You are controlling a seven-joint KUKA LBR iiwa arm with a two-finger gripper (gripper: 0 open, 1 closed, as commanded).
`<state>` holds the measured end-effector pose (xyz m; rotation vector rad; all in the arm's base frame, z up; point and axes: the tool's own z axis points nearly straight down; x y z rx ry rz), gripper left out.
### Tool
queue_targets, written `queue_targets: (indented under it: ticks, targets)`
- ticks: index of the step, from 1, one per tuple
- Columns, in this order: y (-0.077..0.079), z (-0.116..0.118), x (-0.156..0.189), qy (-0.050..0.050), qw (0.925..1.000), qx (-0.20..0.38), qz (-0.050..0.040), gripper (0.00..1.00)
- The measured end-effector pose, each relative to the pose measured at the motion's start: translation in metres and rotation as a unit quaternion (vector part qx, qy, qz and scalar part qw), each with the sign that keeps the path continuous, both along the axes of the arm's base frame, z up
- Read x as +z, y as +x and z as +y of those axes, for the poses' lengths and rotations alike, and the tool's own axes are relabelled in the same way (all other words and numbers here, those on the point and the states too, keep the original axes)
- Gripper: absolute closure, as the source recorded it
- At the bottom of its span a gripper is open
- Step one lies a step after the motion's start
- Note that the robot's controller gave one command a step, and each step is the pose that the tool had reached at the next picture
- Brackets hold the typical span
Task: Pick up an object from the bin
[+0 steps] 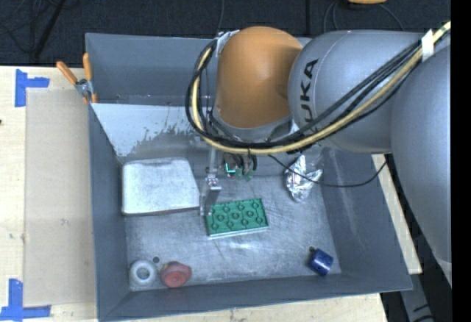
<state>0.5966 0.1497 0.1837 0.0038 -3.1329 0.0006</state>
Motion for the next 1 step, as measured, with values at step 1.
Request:
queue_targets:
  ticks: [1]
  targets:
    - [-0.0444, -0.0178, -0.1134, 0.001, 0.9998, 0.014, -0.0108, 0.0]
